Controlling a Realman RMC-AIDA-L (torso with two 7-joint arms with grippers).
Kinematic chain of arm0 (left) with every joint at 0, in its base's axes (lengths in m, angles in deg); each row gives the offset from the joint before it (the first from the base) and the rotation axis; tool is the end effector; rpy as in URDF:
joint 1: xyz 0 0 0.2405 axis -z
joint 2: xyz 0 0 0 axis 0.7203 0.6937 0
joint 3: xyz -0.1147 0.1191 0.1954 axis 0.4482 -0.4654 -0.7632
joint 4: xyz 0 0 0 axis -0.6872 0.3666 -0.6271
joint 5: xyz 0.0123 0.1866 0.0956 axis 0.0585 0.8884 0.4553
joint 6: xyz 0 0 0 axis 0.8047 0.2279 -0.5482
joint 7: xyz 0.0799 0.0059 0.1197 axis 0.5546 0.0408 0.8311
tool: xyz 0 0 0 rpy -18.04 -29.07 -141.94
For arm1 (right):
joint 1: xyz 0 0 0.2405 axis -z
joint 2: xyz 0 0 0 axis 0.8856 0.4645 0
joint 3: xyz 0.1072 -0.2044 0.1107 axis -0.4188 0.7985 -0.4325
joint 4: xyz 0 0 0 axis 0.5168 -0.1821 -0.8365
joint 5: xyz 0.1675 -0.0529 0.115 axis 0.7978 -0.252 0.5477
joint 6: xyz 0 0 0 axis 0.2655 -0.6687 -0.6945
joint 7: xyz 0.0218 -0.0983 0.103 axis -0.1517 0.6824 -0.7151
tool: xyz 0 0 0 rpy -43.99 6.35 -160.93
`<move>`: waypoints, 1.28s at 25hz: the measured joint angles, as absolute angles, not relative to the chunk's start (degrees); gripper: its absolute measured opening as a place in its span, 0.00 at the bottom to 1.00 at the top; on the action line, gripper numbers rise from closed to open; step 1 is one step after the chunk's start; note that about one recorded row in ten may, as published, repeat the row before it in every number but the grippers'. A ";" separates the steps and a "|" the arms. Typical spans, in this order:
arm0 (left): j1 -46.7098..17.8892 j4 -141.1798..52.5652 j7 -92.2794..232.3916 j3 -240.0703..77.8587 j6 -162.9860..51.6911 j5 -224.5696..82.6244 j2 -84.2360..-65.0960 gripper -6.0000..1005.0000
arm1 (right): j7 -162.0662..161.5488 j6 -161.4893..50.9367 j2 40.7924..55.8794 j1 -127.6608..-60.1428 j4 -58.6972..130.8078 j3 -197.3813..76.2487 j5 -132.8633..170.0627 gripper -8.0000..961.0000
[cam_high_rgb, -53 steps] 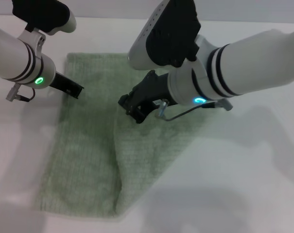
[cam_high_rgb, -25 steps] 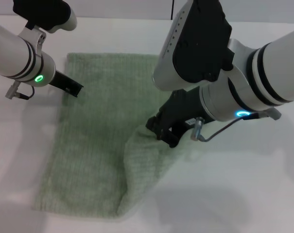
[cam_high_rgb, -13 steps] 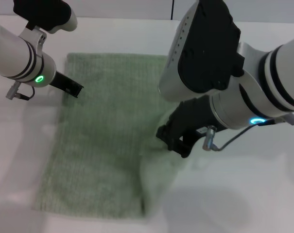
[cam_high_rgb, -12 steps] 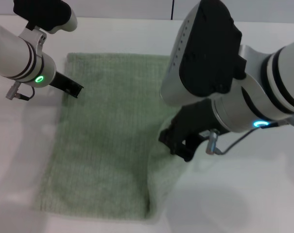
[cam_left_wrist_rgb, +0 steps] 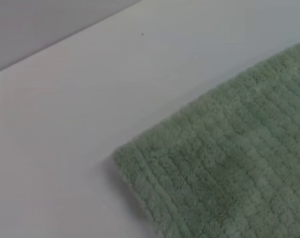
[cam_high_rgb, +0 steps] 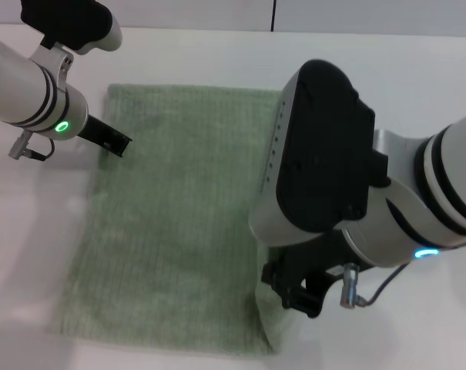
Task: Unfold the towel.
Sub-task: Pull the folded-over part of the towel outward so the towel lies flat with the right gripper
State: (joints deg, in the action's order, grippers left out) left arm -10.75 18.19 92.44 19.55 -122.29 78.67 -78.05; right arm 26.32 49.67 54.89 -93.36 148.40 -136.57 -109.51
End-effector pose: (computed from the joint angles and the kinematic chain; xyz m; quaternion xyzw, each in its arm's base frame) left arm -0.2362 0.4061 -0.0126 -0.8488 -0.3522 0.1698 0.3560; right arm 0.0676 0.2421 -0.0476 -0.9781 0.0656 -0.1829 0.0753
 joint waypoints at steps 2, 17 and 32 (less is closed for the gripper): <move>-10.75 18.19 92.43 19.55 -122.31 78.67 -78.05 0.06 | 25.62 50.60 54.87 -93.35 148.46 -136.12 -109.49 0.03; -10.85 17.83 92.24 19.55 -122.30 78.67 -78.13 0.06 | 22.84 55.25 54.10 -92.01 146.32 -134.87 -110.96 0.05; -10.57 20.09 91.73 19.47 -123.19 78.96 -78.14 0.06 | 23.85 56.98 53.57 -88.52 148.69 -139.43 -104.93 0.45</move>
State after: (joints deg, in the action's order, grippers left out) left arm -10.57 20.09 91.73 19.47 -123.19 78.96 -78.14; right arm 23.85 56.98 53.57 -88.52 148.69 -139.43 -104.93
